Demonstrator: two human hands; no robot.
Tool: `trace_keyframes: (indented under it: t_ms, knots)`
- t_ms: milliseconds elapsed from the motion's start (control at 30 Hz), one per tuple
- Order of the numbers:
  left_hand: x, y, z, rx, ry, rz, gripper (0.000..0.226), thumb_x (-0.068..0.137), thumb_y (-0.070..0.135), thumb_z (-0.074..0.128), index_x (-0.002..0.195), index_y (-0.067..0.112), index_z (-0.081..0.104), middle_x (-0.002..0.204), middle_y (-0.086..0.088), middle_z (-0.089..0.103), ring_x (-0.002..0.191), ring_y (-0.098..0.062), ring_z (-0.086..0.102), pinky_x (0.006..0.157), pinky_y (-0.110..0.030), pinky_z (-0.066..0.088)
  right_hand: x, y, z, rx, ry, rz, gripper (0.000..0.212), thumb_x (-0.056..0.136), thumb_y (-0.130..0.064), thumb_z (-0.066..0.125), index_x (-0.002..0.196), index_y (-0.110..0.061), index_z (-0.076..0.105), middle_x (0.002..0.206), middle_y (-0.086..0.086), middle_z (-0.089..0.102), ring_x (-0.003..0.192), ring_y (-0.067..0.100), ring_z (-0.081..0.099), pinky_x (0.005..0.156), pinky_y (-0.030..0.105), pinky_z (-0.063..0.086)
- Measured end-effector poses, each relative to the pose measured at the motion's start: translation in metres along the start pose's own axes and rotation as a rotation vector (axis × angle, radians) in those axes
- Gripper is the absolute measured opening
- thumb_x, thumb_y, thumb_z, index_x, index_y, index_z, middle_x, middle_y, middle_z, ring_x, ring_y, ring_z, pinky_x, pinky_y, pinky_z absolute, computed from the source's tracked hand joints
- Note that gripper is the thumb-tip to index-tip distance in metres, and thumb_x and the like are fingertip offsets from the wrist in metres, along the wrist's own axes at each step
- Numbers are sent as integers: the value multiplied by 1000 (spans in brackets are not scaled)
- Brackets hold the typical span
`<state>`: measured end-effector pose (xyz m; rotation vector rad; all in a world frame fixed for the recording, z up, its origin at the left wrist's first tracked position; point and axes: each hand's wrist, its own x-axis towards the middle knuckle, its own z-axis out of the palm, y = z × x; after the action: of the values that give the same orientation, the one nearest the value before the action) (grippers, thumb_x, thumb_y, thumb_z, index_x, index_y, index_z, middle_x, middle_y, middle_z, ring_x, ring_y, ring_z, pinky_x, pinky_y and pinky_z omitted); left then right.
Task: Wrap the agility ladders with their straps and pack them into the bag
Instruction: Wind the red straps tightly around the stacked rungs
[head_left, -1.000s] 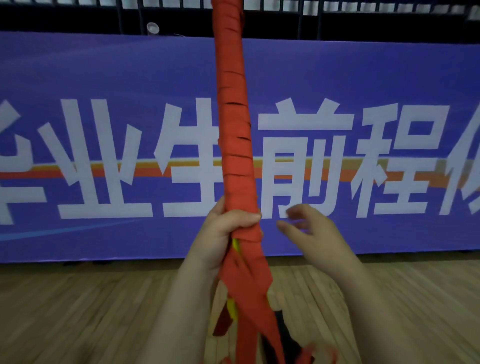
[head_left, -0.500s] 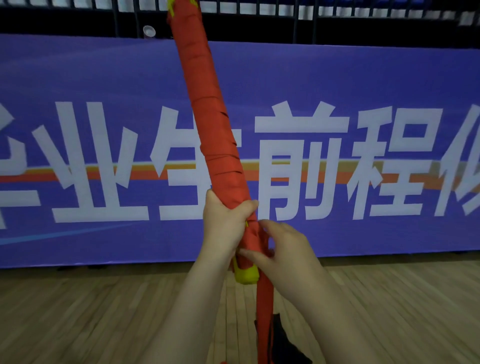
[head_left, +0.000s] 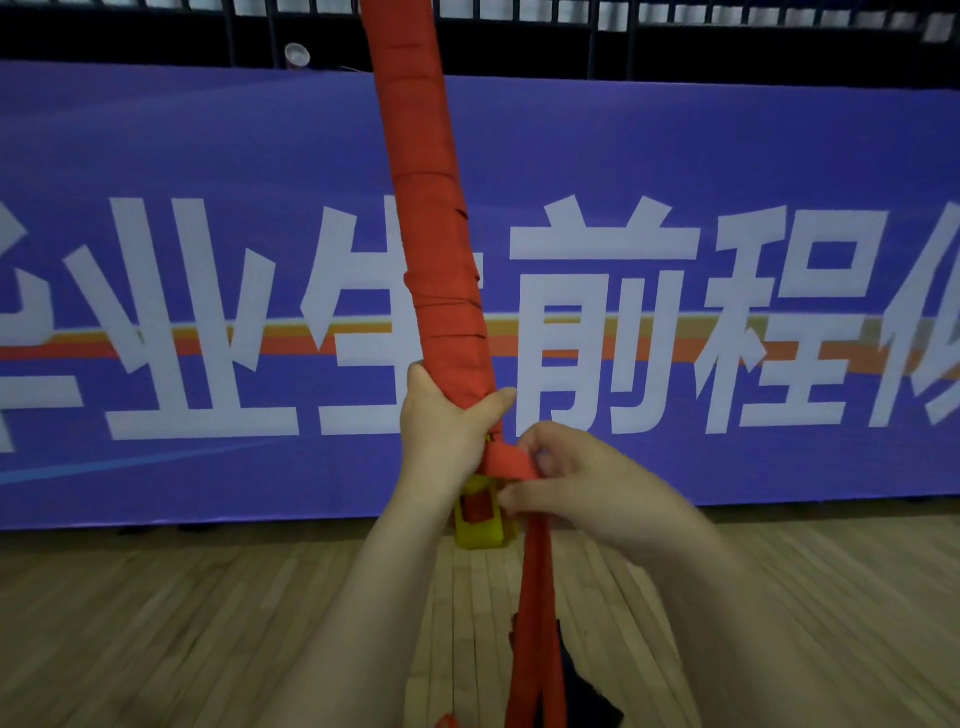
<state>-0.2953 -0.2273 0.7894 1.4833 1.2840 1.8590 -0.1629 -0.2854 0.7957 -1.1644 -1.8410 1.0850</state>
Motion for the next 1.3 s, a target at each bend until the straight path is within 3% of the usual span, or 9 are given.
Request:
trace_keyframes:
  t_ms: [67,267,367,533,667,900,1033,1133,1300]
  knots:
    - [-1,1,-2,12,-13,-6,55,67,30,83,107,16,49,90,-2,62,77,-19,63,60,-29,50,2,-2,-8,237,-126,73,23,78,-25,73,78,-13,54,55,-2,48,50,12,47,54,28,45]
    - [-9,14,-7,-292,-208,-158,38,68,4,77,97,17,55,79,-3,63,68,-19,64,61,-33,54,10,7,-30,-157,147,-273,11,82,-26,72,79,-15,71,67,1,66,66,18,61,70,30,51]
    - [-8,19,-16,-516,-340,-240,42,55,4,74,92,13,57,70,-2,60,56,-12,60,51,-26,50,7,10,-36,-167,178,-329,28,78,-41,68,71,-14,65,54,-4,48,51,8,42,53,23,38]
    - [-13,15,-17,-999,-680,-254,59,37,21,80,92,7,64,69,-5,60,64,-19,58,66,-33,50,11,13,-25,28,-65,-258,27,73,-50,69,82,-26,64,51,-3,31,44,11,22,44,24,18]
    - [-14,15,-15,-1186,-836,-213,53,45,19,75,95,5,62,71,-7,58,69,-21,58,68,-35,51,13,14,-19,111,-139,-267,49,69,-46,66,101,-9,61,56,5,29,44,11,22,43,24,17]
    - [-11,21,-12,-1176,-1086,-133,85,48,21,65,129,0,50,140,-27,43,131,-42,39,102,-56,36,4,11,-16,256,-250,-368,32,64,-31,81,92,-17,75,84,2,75,76,13,71,66,21,53]
    - [-17,40,-19,-1017,-807,-221,82,32,17,68,113,1,63,118,-24,61,111,-45,52,94,-54,45,-14,-1,-14,386,-60,-339,7,69,-20,69,69,-17,76,59,3,69,52,10,65,49,20,50]
    - [-22,45,-30,-823,-326,-219,52,55,11,57,107,11,59,82,-9,63,77,-30,58,67,-36,49,-16,-2,-3,-59,124,-353,40,67,-50,73,73,-10,70,64,12,68,56,25,64,52,40,52]
    - [-27,33,-23,-454,-170,-196,49,70,20,79,112,18,55,84,-6,64,68,-19,63,58,-34,54,-17,0,14,-328,306,-452,61,62,-73,56,66,-12,62,56,8,60,51,22,56,49,40,47]
